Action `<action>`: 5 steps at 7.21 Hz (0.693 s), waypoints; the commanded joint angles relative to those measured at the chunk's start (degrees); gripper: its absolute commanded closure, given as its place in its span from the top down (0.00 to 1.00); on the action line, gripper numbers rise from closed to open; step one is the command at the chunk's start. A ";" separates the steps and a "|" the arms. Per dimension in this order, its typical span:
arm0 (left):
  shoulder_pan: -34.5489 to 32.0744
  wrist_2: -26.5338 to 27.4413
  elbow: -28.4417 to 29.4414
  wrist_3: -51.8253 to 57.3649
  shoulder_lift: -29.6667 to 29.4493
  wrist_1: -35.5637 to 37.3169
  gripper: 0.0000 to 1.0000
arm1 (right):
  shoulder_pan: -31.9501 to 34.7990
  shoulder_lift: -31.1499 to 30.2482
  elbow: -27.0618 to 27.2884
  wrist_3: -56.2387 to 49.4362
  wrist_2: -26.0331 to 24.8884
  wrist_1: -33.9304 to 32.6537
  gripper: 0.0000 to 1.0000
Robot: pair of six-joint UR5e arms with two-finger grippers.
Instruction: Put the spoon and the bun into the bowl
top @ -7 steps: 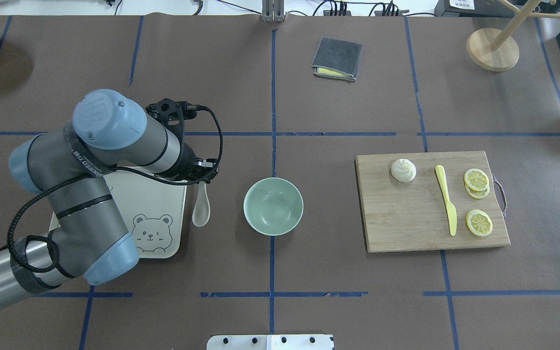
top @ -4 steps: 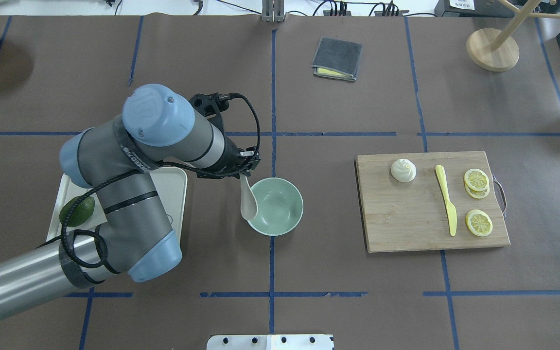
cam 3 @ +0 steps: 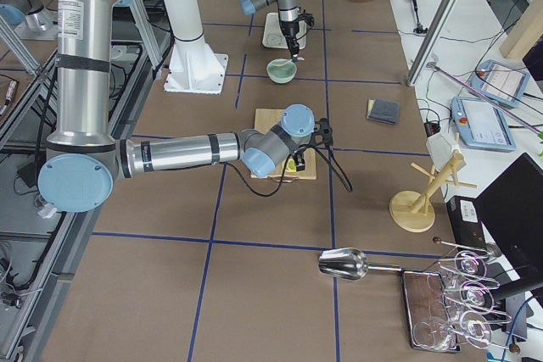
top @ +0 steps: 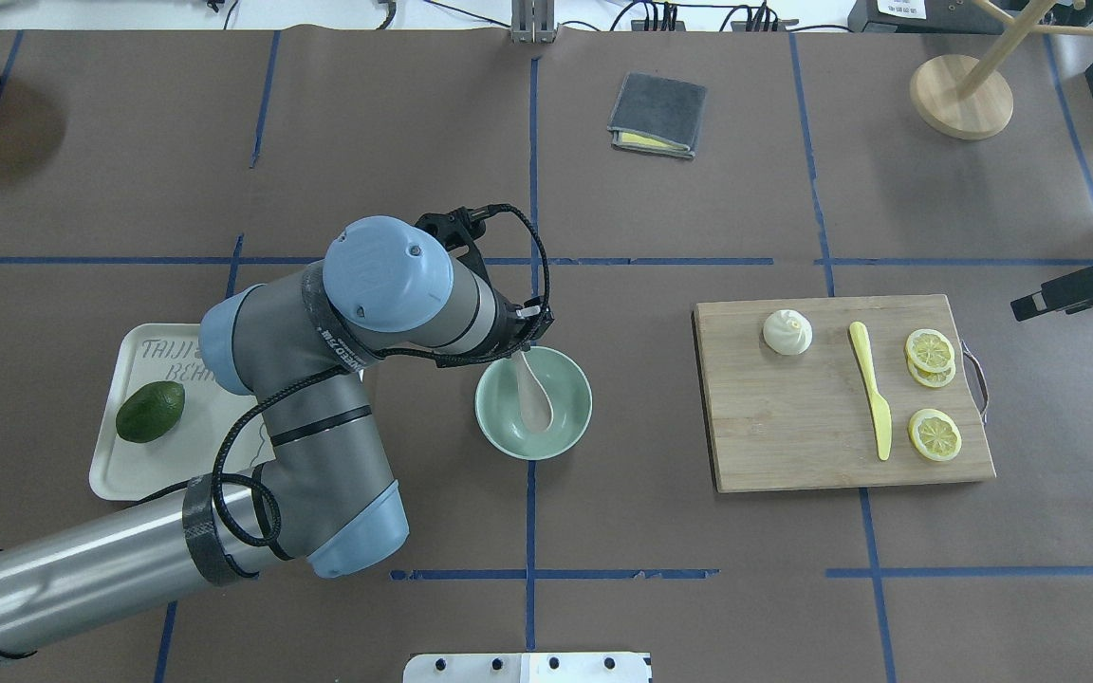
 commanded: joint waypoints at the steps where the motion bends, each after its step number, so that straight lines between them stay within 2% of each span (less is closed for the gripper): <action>1: -0.48 0.19 -1.23 1.33 1.71 0.13 1.00 | -11.72 3.57 2.09 16.28 -12.34 4.73 1.00; 2: -0.57 0.28 -3.15 1.33 3.12 0.13 1.00 | -17.35 5.33 3.50 20.61 -19.12 4.65 1.00; 3: -0.65 0.19 -4.13 1.33 4.70 0.04 1.00 | -20.54 6.13 3.60 21.00 -22.32 3.17 0.97; 4: -0.66 0.19 -4.22 1.33 4.80 0.04 1.00 | -21.01 10.06 3.51 21.01 -22.61 -6.24 0.92; 5: -0.66 0.19 -4.22 1.25 4.98 0.04 1.00 | -21.45 14.71 3.51 20.22 -25.66 -15.82 0.92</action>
